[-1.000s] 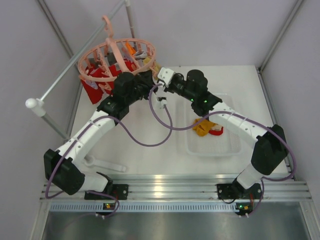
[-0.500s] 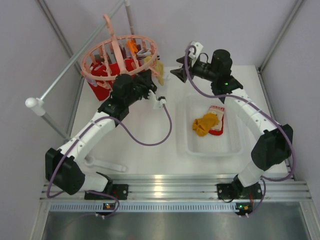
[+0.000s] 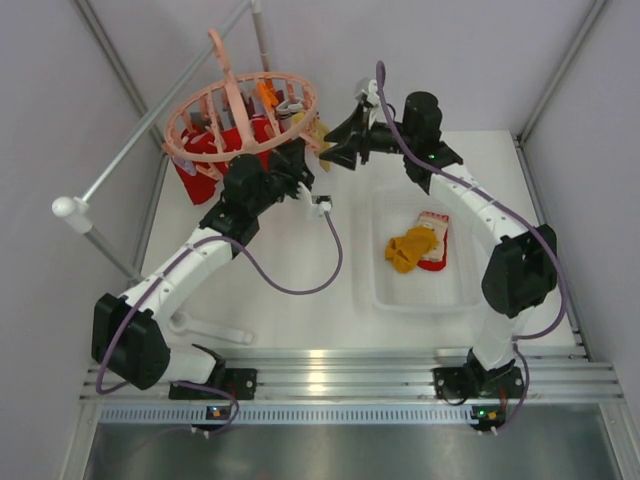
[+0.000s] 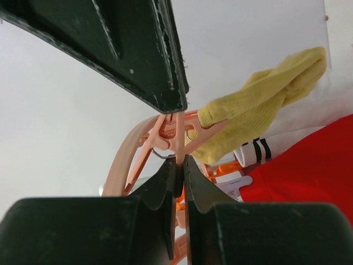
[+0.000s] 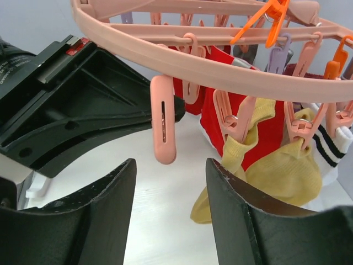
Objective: Clip the socks to the hanger
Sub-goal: Open the clamp at the hanger.
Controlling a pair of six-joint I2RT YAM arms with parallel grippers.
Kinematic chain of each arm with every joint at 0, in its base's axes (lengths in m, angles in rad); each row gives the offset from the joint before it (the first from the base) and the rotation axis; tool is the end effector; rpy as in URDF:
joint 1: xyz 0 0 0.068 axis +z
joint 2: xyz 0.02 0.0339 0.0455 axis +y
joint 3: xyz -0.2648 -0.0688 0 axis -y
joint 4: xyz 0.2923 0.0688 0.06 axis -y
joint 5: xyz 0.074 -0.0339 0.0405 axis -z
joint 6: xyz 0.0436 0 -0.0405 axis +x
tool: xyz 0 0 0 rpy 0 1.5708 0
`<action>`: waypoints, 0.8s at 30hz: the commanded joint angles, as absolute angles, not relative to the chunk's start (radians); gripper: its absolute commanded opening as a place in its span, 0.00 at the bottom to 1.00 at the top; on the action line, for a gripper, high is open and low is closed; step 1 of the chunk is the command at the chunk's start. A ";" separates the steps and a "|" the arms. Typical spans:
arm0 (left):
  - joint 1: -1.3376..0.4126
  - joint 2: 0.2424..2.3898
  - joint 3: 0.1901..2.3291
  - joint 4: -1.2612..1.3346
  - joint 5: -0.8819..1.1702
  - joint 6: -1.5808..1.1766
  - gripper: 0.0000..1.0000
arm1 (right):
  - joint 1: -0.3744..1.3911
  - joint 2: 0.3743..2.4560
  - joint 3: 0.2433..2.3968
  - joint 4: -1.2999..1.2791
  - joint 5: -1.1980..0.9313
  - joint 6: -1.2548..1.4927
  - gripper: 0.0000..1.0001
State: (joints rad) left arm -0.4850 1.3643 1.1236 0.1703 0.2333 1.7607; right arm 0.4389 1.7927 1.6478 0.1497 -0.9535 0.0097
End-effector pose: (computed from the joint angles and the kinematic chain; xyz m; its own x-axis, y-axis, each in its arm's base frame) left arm 0.3315 -0.1861 0.3531 0.6575 0.7335 0.1723 -0.0630 -0.1744 0.9827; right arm 0.4152 0.2342 0.3894 -0.0052 0.0038 -1.0000 -0.9841 0.1774 0.0058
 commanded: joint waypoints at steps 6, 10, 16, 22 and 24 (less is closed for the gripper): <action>-0.483 1.356 1.112 0.267 0.304 1.799 0.00 | 0.466 1.841 1.772 0.206 -0.976 0.061 0.51; -0.483 1.356 1.111 0.265 0.313 1.809 0.00 | 0.477 1.842 1.787 0.178 -0.966 0.035 0.45; -0.483 1.347 1.098 0.270 0.328 1.835 0.00 | 0.488 1.848 1.790 0.153 -0.953 0.008 0.06; -0.483 1.322 1.080 0.270 0.341 1.864 0.06 | 0.489 1.847 1.793 0.141 -0.940 0.009 0.00; -0.483 1.312 1.074 0.270 0.334 1.873 0.11 | 0.488 1.844 1.790 0.147 -0.922 0.009 0.00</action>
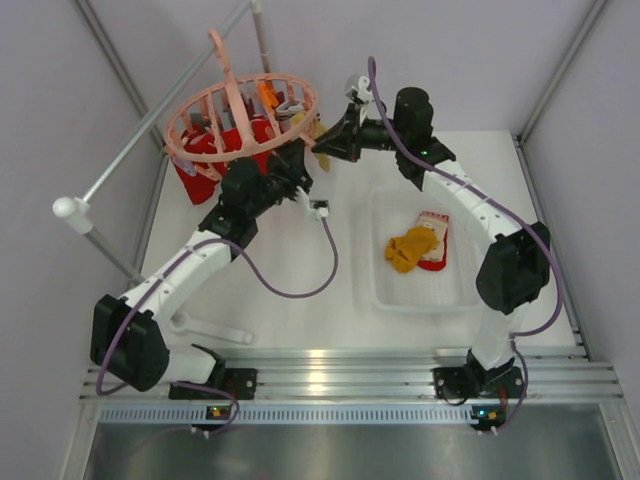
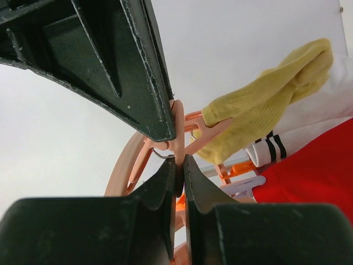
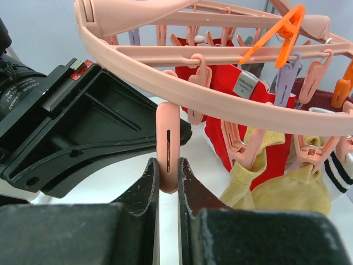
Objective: Clip the socks to the hanger
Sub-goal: Open the clamp at the hanger.
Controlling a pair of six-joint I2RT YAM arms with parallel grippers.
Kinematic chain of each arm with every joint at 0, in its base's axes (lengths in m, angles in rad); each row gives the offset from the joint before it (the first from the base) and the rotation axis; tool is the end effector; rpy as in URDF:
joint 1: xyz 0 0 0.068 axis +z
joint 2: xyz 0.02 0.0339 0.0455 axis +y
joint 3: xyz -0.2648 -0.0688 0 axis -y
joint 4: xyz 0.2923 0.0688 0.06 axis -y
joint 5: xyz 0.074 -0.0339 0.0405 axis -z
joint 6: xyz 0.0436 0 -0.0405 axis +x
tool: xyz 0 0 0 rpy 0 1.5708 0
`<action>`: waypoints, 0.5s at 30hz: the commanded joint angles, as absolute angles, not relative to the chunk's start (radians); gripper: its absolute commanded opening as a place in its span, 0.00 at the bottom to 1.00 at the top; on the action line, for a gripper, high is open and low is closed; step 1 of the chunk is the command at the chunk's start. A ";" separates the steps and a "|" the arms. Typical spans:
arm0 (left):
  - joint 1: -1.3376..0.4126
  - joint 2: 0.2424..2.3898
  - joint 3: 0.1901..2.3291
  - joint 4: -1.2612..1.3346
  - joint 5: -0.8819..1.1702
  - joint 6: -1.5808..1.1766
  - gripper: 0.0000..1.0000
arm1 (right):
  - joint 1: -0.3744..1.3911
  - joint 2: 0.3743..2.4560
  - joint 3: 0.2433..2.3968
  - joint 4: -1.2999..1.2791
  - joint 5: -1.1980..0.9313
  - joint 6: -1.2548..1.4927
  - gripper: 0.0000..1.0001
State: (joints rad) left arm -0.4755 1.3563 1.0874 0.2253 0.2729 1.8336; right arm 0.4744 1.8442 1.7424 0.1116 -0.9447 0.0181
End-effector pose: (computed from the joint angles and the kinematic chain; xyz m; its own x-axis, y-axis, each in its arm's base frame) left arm 0.3300 -0.1831 0.3474 0.6669 0.7026 0.2482 -0.1393 -0.2097 0.9678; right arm 0.4179 0.2543 0.3994 -0.0092 0.0072 -0.9999 -0.9885 0.1510 0.0102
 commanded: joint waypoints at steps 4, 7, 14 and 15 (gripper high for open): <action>-0.483 1.292 1.072 0.250 0.322 1.891 0.28 | 0.486 1.842 1.784 0.150 -0.910 -0.026 0.00; -0.483 1.284 1.086 0.212 0.318 1.893 0.35 | 0.488 1.839 1.776 0.155 -0.899 -0.031 0.00; -0.483 1.272 1.092 0.155 0.330 1.902 0.39 | 0.486 1.836 1.763 0.158 -0.893 -0.034 0.00; -0.483 1.270 1.091 0.155 0.331 1.904 0.39 | 0.486 1.835 1.761 0.160 -0.893 -0.034 0.00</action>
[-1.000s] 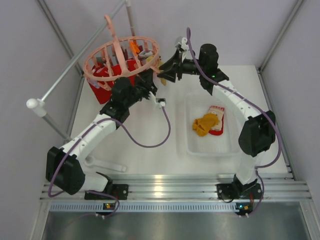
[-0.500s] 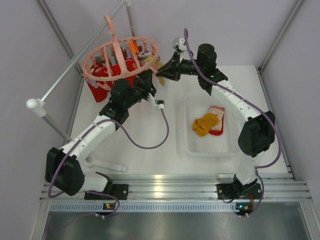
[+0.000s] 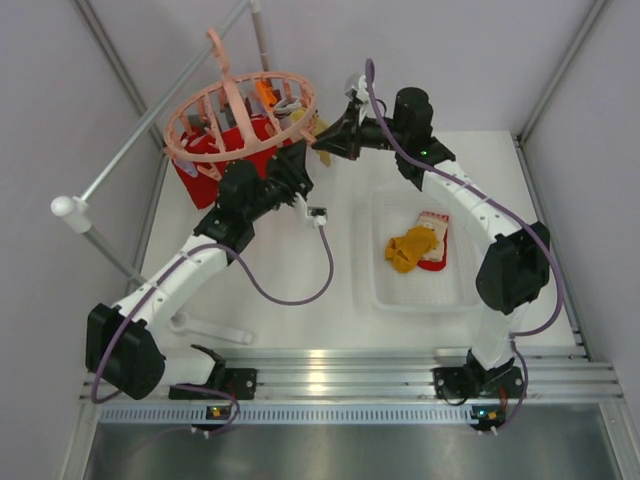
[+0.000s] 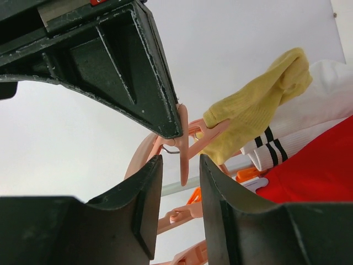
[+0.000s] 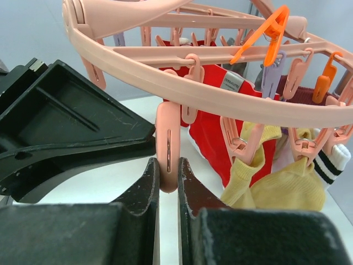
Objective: Clip the socks to the hanger
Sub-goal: Open the clamp at the hanger.
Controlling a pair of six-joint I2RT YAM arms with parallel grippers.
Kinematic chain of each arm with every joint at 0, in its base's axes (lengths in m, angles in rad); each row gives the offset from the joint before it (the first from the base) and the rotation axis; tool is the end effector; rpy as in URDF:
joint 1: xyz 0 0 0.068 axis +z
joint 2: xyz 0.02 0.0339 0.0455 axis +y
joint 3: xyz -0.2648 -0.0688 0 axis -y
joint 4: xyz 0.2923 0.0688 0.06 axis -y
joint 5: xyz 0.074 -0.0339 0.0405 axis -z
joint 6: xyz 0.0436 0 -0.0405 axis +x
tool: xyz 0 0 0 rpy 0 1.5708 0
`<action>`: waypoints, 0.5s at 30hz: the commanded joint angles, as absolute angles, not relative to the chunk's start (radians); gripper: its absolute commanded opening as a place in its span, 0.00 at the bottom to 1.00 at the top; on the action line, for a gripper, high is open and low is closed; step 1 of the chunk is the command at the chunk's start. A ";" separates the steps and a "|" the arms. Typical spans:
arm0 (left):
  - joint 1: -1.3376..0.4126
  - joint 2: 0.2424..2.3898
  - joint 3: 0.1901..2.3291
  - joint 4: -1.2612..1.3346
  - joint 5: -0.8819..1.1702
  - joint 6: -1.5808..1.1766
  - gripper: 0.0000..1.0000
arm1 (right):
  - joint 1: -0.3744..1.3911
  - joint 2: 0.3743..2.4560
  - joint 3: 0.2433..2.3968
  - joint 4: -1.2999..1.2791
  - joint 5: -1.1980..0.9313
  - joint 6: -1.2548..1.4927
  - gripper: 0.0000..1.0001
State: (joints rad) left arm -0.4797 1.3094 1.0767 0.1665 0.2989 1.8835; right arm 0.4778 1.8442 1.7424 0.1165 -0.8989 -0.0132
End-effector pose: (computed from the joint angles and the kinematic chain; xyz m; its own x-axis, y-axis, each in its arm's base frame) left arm 0.3181 -0.1800 0.3526 0.6857 0.6683 0.2884 -0.1600 -0.2481 0.9554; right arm 0.4190 0.2554 0.3999 0.0260 0.0042 -0.9997 -0.9809 0.1930 -0.0247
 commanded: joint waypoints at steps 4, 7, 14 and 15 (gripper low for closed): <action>-0.483 1.262 1.091 0.141 0.334 1.910 0.39 | 0.485 1.838 1.764 0.156 -0.890 -0.034 0.00; -0.483 1.264 1.094 0.146 0.318 1.922 0.42 | 0.483 1.839 1.766 0.150 -0.891 -0.040 0.00; -0.483 1.292 1.137 0.161 0.316 1.922 0.49 | 0.485 1.836 1.759 0.141 -0.896 -0.052 0.00; -0.482 1.298 1.146 0.166 0.316 1.922 0.49 | 0.486 1.832 1.753 0.144 -0.894 -0.058 0.00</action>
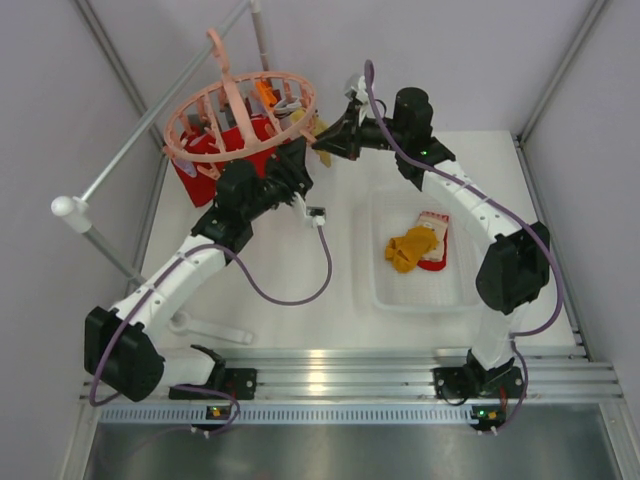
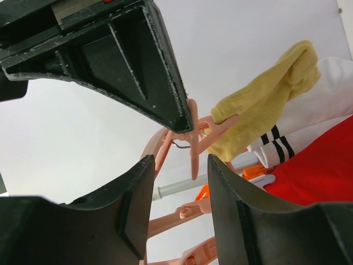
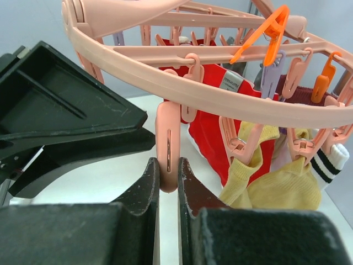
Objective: Clip the socks to the hanger
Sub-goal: Open the clamp at the hanger.
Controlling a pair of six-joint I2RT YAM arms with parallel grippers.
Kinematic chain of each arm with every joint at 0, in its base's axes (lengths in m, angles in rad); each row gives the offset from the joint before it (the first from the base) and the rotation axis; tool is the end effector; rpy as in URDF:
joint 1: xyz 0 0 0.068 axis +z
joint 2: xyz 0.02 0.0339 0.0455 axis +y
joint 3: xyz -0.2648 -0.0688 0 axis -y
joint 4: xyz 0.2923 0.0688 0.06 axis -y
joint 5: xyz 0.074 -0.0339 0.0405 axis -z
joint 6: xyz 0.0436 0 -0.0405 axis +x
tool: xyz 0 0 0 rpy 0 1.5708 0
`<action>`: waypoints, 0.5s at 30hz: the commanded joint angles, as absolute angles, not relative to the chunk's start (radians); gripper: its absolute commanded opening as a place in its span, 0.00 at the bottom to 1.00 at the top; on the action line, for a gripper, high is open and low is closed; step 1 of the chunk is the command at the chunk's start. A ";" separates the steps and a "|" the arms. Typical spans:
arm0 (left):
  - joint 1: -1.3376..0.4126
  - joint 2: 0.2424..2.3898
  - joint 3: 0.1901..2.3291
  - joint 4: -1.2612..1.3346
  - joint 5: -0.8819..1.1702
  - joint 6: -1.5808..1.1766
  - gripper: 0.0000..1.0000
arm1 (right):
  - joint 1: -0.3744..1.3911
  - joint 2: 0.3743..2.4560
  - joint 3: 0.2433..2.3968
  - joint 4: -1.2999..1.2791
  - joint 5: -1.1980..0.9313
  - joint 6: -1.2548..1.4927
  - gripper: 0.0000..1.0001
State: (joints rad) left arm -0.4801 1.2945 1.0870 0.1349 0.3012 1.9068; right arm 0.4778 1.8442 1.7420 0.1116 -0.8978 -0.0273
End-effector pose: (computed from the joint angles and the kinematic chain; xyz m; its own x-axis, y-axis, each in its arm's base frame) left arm 0.3146 -0.1784 0.3584 0.6854 0.6596 0.3085 -0.1712 -0.2658 0.9487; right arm 0.4191 0.2554 0.3993 0.0351 -0.0010 -0.9994 -0.9804 0.1940 -0.0346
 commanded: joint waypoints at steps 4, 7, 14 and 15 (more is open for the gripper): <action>-0.480 1.327 1.161 0.182 0.318 1.928 0.46 | 0.486 1.824 1.744 0.135 -0.896 -0.074 0.00; -0.479 1.344 1.170 0.186 0.322 1.931 0.46 | 0.486 1.818 1.741 0.127 -0.897 -0.087 0.00; -0.472 1.379 1.200 0.202 0.327 1.942 0.42 | 0.492 1.812 1.732 0.107 -0.894 -0.132 0.00; -0.472 1.387 1.203 0.207 0.327 1.947 0.42 | 0.492 1.812 1.732 0.100 -0.891 -0.146 0.00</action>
